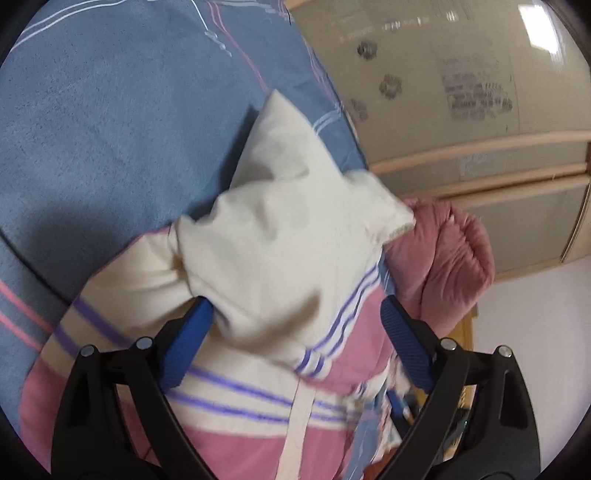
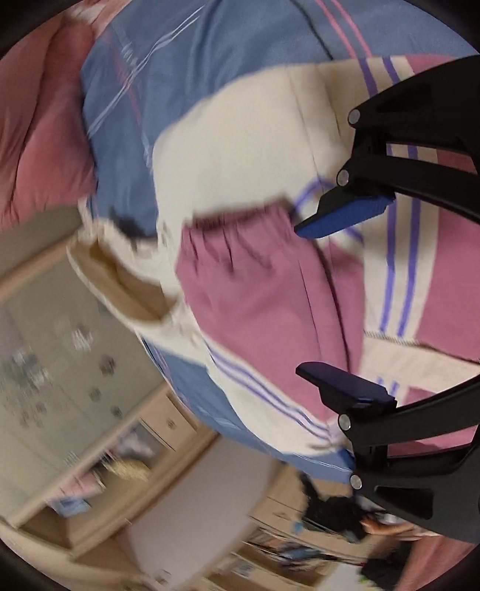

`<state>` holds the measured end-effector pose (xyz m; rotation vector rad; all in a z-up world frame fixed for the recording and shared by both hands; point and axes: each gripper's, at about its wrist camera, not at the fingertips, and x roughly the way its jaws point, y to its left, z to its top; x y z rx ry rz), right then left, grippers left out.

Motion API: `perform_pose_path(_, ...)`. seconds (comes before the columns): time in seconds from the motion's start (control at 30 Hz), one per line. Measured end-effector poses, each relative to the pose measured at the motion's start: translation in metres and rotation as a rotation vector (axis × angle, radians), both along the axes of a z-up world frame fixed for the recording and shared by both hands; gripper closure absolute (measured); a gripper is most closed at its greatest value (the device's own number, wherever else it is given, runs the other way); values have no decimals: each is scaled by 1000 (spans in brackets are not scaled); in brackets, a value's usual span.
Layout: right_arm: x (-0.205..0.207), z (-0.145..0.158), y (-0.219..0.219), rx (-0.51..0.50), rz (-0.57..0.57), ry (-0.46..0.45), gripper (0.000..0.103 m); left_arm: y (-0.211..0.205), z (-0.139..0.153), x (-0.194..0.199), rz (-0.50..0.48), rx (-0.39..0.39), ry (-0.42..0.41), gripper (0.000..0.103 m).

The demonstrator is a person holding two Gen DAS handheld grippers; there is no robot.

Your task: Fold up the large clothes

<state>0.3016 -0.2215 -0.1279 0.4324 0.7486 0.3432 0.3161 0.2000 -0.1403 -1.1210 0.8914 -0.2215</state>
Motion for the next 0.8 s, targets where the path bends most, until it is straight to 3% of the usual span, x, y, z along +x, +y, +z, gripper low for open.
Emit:
perform_pose_path(0.1,1,8,26,-36,69,-19,33,9,-6,6,101,-1,-17,10)
perform_pose_path(0.17,-2,9,37,-50,93,-19,33,17,-10,9,176,67,-15,11)
perform_pose_path(0.37,0,18,83,-136,160,-62,34,16,-20,7,179,120,-64,11)
perform_pose_path(0.4,5,23,100,-161,188,-72,37,16,-21,5,179,126,-81,11)
perform_pose_path(0.47,18,28,132,-199,240,-83,52,17,-25,0,179,120,-117,11)
perform_pose_path(0.57,40,32,190,-290,333,-103,63,20,-35,-8,176,128,-155,11)
perform_pose_path(0.63,67,29,234,-332,407,-63,70,18,-36,-10,154,165,-178,11)
perform_pose_path(0.77,113,8,306,-441,528,39,72,18,-37,-16,148,183,-207,11)
perform_pose_path(0.8,126,-5,327,-497,561,74,72,21,-39,-19,166,180,-199,20)
